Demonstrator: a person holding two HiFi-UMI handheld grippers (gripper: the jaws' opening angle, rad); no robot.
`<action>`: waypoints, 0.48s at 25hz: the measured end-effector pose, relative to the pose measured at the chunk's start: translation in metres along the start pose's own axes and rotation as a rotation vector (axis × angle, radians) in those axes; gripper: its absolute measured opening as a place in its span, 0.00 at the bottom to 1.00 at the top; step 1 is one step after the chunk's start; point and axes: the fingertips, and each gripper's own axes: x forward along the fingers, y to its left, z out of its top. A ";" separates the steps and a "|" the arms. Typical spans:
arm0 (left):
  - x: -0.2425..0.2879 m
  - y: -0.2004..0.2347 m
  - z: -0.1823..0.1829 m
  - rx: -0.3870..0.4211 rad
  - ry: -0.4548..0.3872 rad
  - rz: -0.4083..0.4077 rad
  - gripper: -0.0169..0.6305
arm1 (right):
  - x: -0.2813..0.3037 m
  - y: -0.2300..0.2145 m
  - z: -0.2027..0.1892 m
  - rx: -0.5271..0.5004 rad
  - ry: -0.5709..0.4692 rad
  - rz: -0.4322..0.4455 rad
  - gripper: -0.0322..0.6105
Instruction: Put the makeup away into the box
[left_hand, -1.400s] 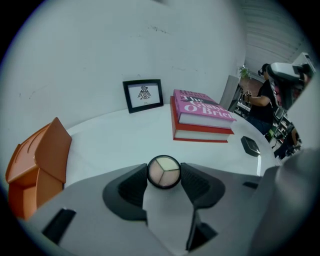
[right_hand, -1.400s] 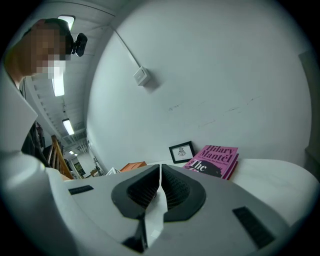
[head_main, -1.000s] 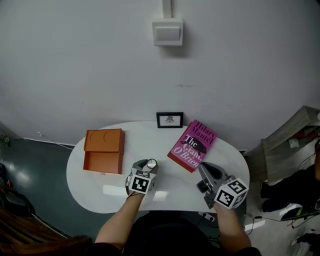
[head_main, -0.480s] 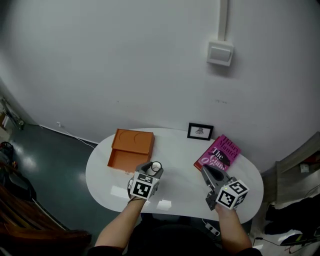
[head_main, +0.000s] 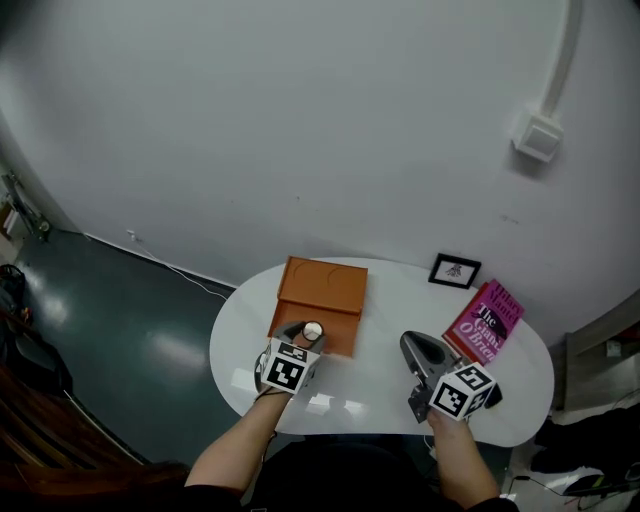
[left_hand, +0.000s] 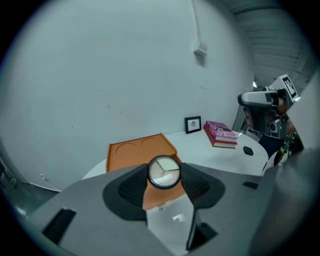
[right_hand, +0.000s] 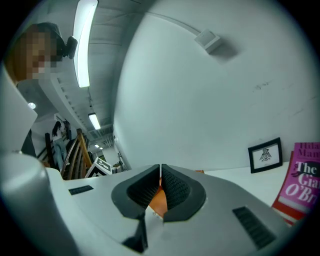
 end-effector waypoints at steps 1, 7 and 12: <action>-0.001 0.009 -0.004 0.005 0.005 -0.007 0.36 | 0.008 0.006 -0.003 0.003 0.002 -0.007 0.11; 0.011 0.049 -0.018 0.028 0.022 -0.027 0.36 | 0.037 0.023 -0.013 0.015 0.036 -0.035 0.11; 0.035 0.063 -0.033 -0.001 0.076 -0.021 0.36 | 0.047 0.007 -0.014 0.031 0.060 -0.056 0.11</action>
